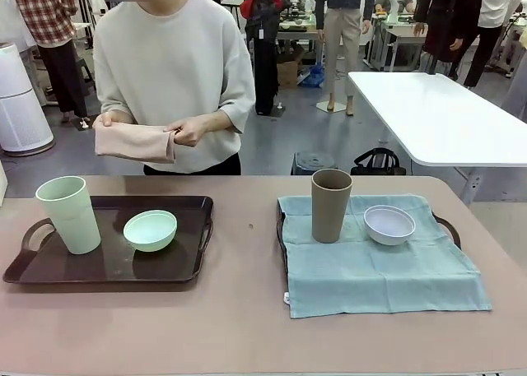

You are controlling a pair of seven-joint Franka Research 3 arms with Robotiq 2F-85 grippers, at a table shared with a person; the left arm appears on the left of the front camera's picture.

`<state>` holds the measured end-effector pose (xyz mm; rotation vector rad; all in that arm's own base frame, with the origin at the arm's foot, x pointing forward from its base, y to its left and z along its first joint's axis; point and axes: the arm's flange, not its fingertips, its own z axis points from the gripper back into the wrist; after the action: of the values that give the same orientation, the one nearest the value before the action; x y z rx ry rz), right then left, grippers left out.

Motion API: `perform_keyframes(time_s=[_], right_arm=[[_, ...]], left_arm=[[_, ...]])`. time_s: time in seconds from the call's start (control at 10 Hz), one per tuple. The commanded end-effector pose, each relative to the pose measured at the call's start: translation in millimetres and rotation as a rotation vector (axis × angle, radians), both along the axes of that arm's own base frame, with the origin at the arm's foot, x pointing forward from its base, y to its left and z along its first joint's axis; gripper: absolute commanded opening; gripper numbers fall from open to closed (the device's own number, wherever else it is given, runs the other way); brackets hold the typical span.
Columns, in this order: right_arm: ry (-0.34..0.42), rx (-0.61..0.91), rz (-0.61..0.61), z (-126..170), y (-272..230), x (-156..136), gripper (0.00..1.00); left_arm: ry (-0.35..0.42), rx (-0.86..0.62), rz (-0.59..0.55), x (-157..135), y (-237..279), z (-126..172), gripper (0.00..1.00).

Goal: Set up a tray with a mat and arrange the tableware.
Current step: Pick up the Picnic Bowl and Reusable plastic cup from the Handle tray in front of the human's position and hold them in the air.

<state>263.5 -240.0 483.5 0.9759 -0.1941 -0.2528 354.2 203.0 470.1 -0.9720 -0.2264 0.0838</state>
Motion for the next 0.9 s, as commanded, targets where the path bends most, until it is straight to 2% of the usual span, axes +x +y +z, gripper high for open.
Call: perform_keyframes(time_s=[0.0,0.8], right_arm=[[-0.007,0.004,0.008,0.9,3.0,4.6,1.00],[-0.007,0.004,0.008,0.9,3.0,4.6,1.00]], left_arm=[[0.001,0.000,-0.008,-0.4,-0.6,-1.6,1.00],[0.001,0.000,-0.008,-0.4,-0.6,-1.6,1.00]])
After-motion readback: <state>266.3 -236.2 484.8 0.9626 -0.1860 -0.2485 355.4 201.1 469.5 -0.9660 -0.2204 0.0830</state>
